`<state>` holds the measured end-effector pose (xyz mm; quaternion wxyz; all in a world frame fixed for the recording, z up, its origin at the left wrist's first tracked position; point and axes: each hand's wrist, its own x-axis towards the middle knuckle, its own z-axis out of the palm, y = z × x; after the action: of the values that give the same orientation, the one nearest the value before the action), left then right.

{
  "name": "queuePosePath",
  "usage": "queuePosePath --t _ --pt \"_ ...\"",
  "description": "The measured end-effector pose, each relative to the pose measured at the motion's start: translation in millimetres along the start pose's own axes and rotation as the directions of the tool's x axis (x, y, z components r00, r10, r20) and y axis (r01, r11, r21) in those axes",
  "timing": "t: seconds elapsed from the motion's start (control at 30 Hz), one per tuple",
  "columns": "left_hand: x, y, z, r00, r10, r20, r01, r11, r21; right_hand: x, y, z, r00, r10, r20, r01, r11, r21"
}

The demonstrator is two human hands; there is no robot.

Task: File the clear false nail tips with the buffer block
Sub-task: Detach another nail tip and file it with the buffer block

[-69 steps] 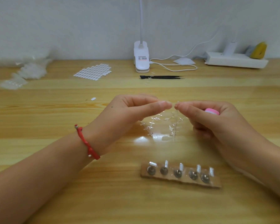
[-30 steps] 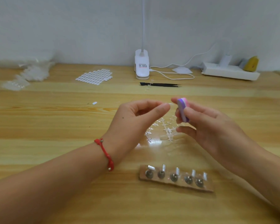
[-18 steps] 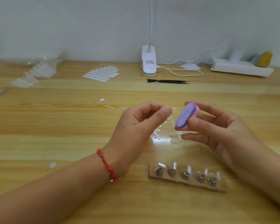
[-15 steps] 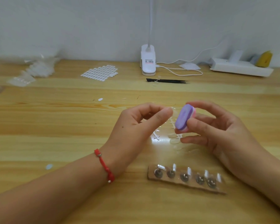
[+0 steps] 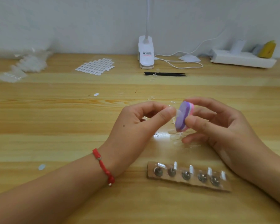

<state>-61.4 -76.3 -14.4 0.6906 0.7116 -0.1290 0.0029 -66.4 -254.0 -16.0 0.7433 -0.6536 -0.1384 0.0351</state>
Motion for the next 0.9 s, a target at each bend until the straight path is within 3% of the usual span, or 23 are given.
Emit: queuePosePath --t 0.07,0.2,0.37,0.5,0.6,0.9 --pt "0.5 -0.4 -0.2 1.0 -0.002 -0.007 0.002 1.0 -0.004 -0.5 0.0 1.4 0.999 0.005 0.054 -0.004 1.0 -0.021" --pt "-1.0 0.1 1.9 0.999 -0.003 0.053 0.0 0.998 0.056 2.9 0.9 -2.6 0.998 0.024 -0.054 -0.019 0.995 0.097" --pt "-0.5 -1.0 2.4 1.0 -0.009 0.02 0.008 0.998 0.06 2.3 -0.6 -1.0 0.999 0.044 0.021 -0.045 0.999 0.013" --pt "-0.3 -0.5 3.6 1.0 -0.004 0.023 0.003 0.998 0.061 4.8 -0.1 -3.9 0.997 0.069 -0.034 -0.065 0.99 0.128" --pt "0.8 -1.8 2.6 1.0 -0.004 -0.005 0.004 0.999 0.049 4.2 -0.9 -1.2 0.996 0.081 0.043 -0.084 0.994 0.068" --pt "-0.1 -2.4 1.1 1.0 0.003 -0.002 -0.002 0.998 0.063 6.4 -1.1 -2.0 0.995 0.086 0.051 -0.089 0.994 0.056"
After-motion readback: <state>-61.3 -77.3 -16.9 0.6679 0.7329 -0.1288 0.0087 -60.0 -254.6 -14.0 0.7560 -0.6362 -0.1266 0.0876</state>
